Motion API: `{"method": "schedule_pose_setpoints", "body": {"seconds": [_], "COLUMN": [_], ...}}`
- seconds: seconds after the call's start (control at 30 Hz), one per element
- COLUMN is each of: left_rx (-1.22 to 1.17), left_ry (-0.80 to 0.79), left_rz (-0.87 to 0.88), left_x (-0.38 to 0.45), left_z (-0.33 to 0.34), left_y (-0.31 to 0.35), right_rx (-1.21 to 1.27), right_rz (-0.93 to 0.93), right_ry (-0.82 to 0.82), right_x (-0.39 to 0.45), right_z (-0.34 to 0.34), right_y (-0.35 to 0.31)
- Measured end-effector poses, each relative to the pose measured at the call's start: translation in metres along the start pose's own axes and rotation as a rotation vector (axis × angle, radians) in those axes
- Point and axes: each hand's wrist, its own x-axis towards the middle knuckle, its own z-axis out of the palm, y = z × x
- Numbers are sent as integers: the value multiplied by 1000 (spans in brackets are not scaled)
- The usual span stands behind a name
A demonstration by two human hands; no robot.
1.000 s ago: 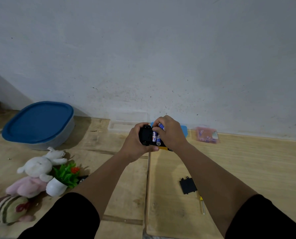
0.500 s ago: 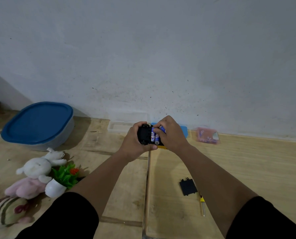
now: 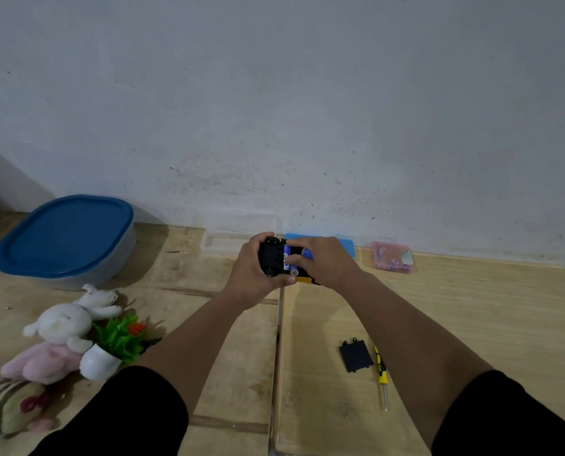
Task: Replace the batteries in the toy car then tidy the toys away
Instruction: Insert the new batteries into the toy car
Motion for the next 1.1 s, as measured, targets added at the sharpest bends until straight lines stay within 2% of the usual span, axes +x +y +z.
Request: {"method": "schedule_pose_setpoints", "body": {"seconds": [0.2, 0.43, 0.73, 0.9, 1.1], "left_rx": [21, 14, 15, -20, -17], "left_ry": [20, 19, 12, 33, 43], "left_rz": [-9, -9, 9, -6, -7], "left_x": [1, 3, 1, 3, 3], "left_z": [-2, -10, -9, -12, -18], "left_y": [-1, -2, -3, -3, -5], "right_rx": [-3, 269, 285, 180, 243], "right_rz": [74, 80, 103, 10, 12], "right_ry": [25, 171, 276, 244, 146], "right_x": [4, 4, 6, -1, -6], "right_z": [-1, -3, -4, -2, -4], "right_y": [-4, -6, -10, -9, -8]}}
